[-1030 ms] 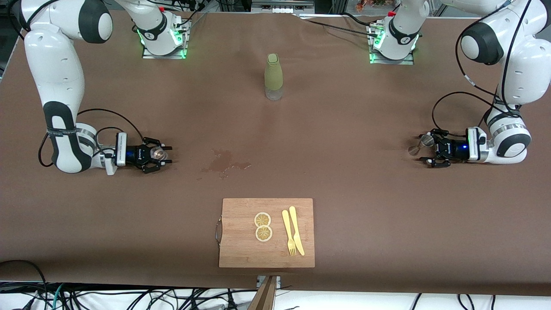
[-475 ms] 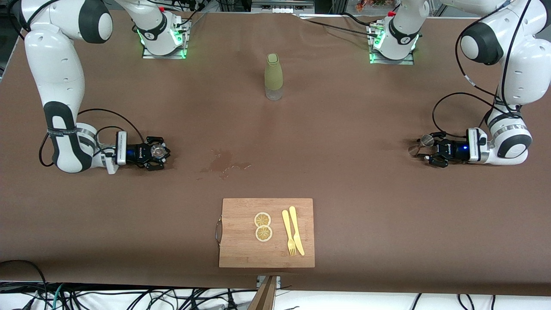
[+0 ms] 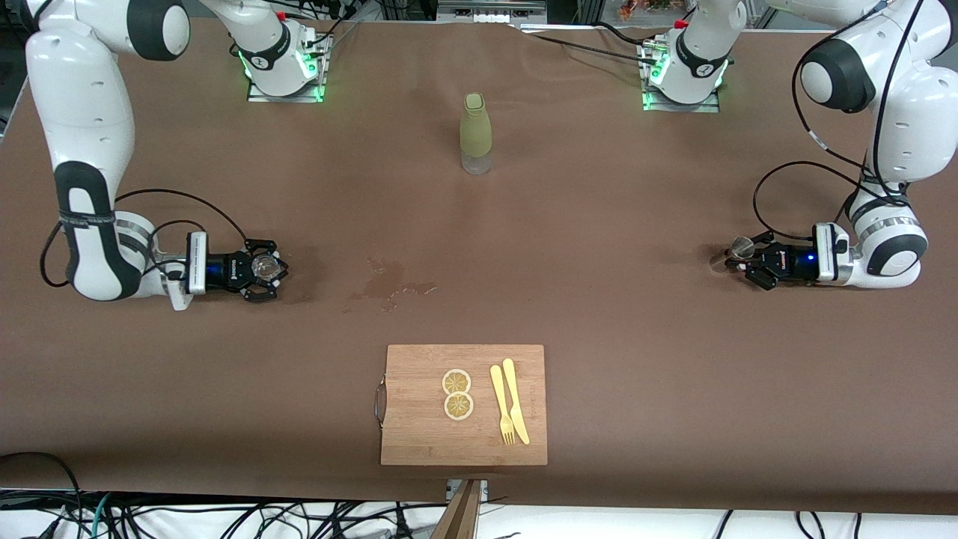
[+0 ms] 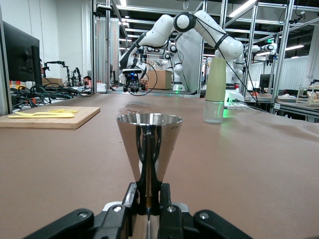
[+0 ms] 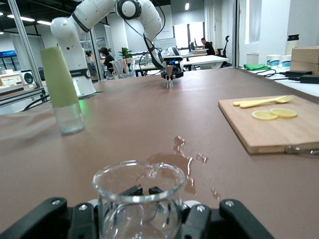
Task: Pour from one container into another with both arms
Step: 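Lift the glass cup and jigger, moving both grippers toward each other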
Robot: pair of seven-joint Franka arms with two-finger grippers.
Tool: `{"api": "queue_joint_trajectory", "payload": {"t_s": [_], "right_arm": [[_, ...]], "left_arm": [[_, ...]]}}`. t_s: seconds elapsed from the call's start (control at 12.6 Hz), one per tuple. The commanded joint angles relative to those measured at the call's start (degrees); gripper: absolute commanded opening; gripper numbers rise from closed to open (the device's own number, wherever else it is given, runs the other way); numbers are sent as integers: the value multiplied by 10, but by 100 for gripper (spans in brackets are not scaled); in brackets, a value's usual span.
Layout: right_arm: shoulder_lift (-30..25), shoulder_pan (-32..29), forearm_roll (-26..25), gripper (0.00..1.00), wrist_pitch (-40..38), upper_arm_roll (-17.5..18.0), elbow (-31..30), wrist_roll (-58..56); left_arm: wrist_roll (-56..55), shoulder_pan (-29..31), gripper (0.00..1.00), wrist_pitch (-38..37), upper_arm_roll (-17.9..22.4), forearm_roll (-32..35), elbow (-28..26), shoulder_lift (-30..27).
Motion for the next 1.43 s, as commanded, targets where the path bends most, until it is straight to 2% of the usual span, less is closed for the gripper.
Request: {"api": "queue_joint_trajectory", "payload": {"t_s": [0.0, 0.24, 0.4, 0.55, 0.79, 1.11, 1.35], "right_arm": [[-16, 2, 12, 14, 4, 13, -11, 25], [-62, 4, 12, 12, 35, 18, -18, 73], [-87, 11, 6, 12, 44, 20, -18, 122], [-110, 17, -8, 12, 69, 38, -20, 150], [-152, 18, -28, 12, 111, 74, -44, 199], [-180, 35, -37, 12, 186, 129, -81, 215], [-196, 49, -37, 12, 236, 165, -85, 245]], "left_arm": [[49, -21, 0, 5, 5, 5, 6, 0], [19, -70, 0, 5, -10, -11, 11, -6], [-12, -110, 0, 10, -34, -49, 14, -9], [-38, -174, 0, 28, -34, -122, 15, -13], [-69, -270, 0, 103, -39, -187, 15, -21], [-158, -340, 0, 263, -126, -266, 45, -27], [-220, -377, 0, 339, -165, -313, 70, -25]]}}
